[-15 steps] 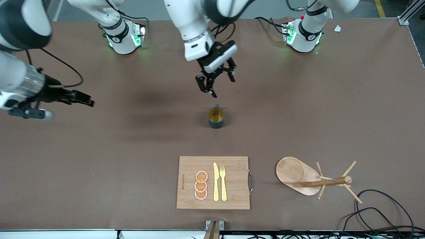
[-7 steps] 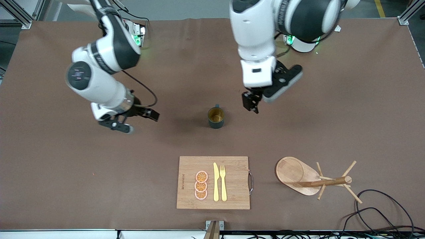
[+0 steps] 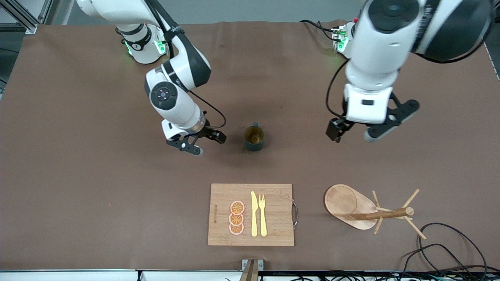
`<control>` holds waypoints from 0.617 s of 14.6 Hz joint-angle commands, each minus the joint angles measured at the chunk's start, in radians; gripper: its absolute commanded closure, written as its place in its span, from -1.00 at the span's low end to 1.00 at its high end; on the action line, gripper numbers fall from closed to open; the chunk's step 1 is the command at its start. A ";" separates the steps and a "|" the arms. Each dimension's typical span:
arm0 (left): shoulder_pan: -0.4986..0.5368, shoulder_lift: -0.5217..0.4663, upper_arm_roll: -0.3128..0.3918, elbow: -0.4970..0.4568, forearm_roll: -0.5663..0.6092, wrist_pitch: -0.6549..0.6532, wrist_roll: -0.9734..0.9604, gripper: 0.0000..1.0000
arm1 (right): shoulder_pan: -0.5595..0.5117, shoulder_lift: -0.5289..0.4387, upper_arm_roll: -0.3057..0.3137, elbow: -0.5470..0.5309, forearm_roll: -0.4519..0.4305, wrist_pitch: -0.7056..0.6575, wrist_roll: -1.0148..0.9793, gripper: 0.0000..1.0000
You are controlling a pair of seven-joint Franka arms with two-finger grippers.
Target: Transfer cup from left to right arm and place
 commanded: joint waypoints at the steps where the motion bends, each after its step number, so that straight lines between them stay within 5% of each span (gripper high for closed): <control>1: 0.103 -0.068 0.004 -0.021 -0.129 0.005 0.192 -1.00 | 0.048 0.021 -0.014 0.011 0.000 0.008 0.049 -1.00; 9: 0.291 -0.270 0.075 -0.215 -0.157 -0.029 0.816 -1.00 | 0.121 0.130 -0.015 0.115 -0.047 0.009 0.138 -1.00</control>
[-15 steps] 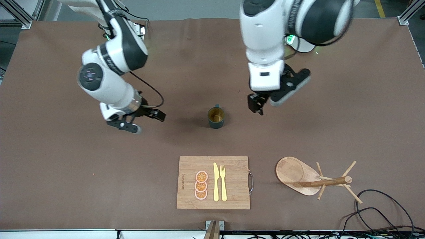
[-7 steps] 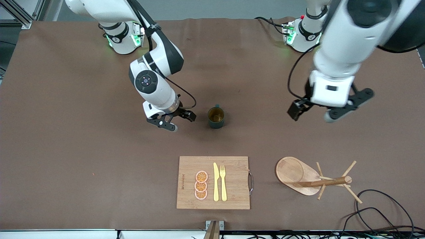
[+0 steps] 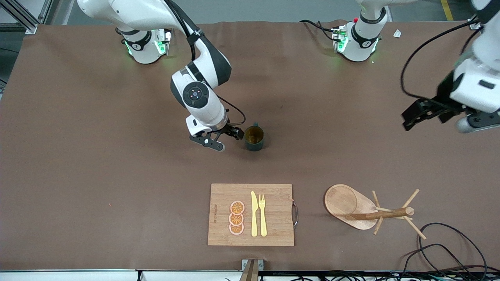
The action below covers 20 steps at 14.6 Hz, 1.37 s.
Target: Transfer cup from left to right arm and place
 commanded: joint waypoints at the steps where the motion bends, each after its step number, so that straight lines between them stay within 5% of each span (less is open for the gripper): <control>1: 0.008 -0.100 0.042 -0.112 -0.031 -0.029 0.133 -1.00 | 0.039 0.041 -0.011 0.059 -0.035 -0.003 0.055 -1.00; 7: -0.015 -0.175 0.082 -0.212 -0.091 -0.088 0.169 -1.00 | 0.087 0.115 -0.014 0.120 -0.045 -0.003 0.112 -1.00; 14: -0.052 -0.183 0.079 -0.209 -0.089 -0.087 0.178 -1.00 | 0.124 0.167 -0.012 0.119 -0.052 0.049 0.181 -0.99; 16: -0.045 -0.187 0.085 -0.209 -0.089 -0.091 0.227 -1.00 | 0.131 0.167 -0.014 0.117 -0.054 0.051 0.190 -0.59; 20: -0.022 -0.187 0.094 -0.204 -0.088 -0.094 0.246 -1.00 | 0.130 0.164 -0.014 0.116 -0.052 0.052 0.236 0.83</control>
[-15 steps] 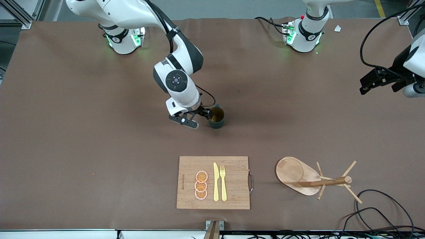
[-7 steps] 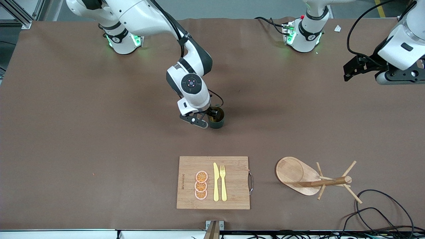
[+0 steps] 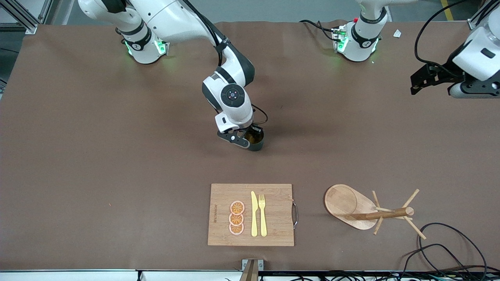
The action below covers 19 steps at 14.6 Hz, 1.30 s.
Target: Transfer cup from left to right arm and place
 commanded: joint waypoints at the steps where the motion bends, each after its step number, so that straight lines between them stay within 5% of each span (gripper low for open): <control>1: 0.009 -0.025 0.000 -0.017 -0.008 0.007 0.016 -1.00 | 0.006 0.000 -0.008 0.009 -0.019 0.000 0.074 0.93; 8: 0.003 -0.022 -0.007 -0.009 -0.002 0.007 0.000 -1.00 | -0.016 -0.017 -0.008 0.009 -0.019 -0.025 0.035 0.99; 13: 0.004 -0.018 -0.007 -0.006 0.001 0.009 0.000 -1.00 | -0.090 -0.127 -0.010 0.000 -0.024 -0.257 -0.304 1.00; 19: 0.008 -0.016 -0.007 -0.006 -0.001 0.009 0.000 -1.00 | -0.255 -0.270 -0.010 -0.191 -0.065 -0.243 -0.804 1.00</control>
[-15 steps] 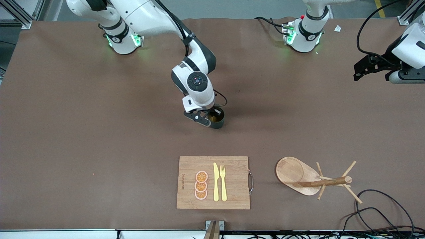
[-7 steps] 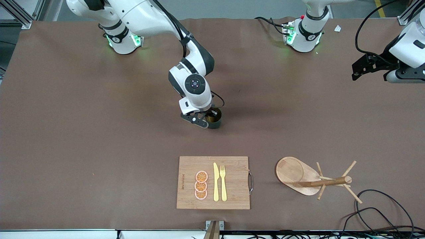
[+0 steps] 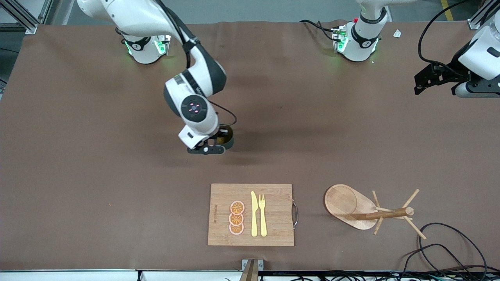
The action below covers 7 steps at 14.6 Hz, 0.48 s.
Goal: Transfer cup from left to right arm and place
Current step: 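Carry the teal mug with the right gripper away from the cutting board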
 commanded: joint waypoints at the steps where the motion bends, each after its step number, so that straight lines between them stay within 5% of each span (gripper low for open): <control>1: 0.004 -0.014 -0.002 -0.007 -0.002 0.007 -0.002 -1.00 | -0.103 -0.139 0.016 -0.138 -0.014 -0.007 -0.236 1.00; 7: 0.007 -0.012 0.001 -0.008 -0.001 0.007 -0.002 -1.00 | -0.264 -0.349 0.016 -0.400 -0.096 0.025 -0.542 1.00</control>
